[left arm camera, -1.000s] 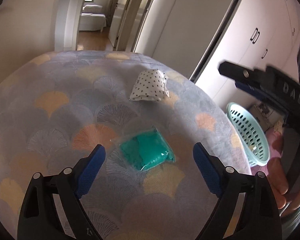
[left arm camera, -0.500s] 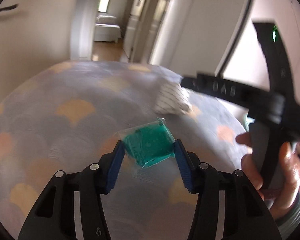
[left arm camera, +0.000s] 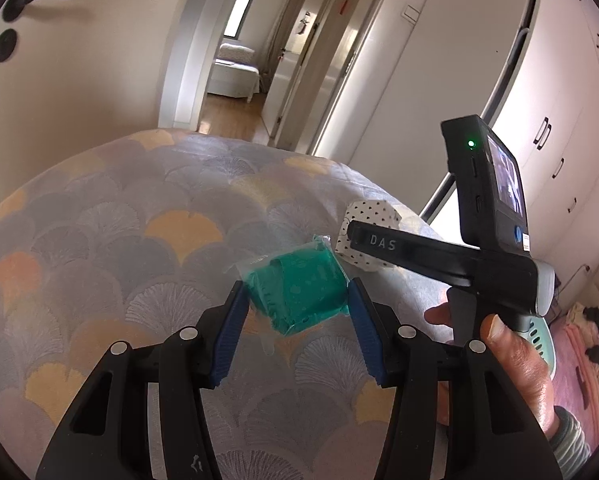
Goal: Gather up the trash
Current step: 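Grasp the teal packet with the left tool while the right tool grasps the polka-dot paper, then carry the teal packet and polka-dot paper over the basket and release both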
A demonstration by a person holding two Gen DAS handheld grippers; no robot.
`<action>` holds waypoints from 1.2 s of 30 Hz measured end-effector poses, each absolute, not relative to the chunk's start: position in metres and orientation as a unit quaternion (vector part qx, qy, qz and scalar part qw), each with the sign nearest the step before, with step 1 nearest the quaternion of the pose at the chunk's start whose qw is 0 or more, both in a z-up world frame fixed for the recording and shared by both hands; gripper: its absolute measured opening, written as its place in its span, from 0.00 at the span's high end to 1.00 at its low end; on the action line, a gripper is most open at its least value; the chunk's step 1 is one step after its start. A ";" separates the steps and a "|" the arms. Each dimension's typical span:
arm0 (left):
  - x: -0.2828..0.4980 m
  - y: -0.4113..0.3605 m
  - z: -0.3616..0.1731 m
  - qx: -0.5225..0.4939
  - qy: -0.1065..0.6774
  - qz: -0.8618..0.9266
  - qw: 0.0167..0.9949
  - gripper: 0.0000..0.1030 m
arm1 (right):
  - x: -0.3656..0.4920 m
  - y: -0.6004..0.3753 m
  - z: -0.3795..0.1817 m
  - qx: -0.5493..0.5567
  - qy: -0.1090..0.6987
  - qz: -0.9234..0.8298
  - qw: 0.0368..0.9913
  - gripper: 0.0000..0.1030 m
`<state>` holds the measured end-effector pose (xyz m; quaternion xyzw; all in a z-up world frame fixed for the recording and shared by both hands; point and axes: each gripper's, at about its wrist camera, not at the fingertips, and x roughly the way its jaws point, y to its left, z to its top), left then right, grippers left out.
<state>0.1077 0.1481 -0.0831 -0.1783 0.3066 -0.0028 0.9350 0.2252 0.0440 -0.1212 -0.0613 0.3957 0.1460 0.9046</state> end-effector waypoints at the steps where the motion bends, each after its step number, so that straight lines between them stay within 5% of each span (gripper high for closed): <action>1: 0.107 0.147 -0.084 -0.177 0.308 -0.003 0.935 0.52 | 0.225 0.044 -0.120 -0.062 0.394 0.148 0.905 0.62; 16: 0.111 0.146 -0.085 -0.168 0.305 -0.004 0.937 0.52 | 0.195 0.025 -0.107 -0.050 0.367 0.150 0.917 0.90; 36: 0.106 0.035 -0.017 -0.101 0.265 -0.121 0.951 0.52 | 0.096 -0.129 -0.017 0.048 0.265 0.094 0.958 0.91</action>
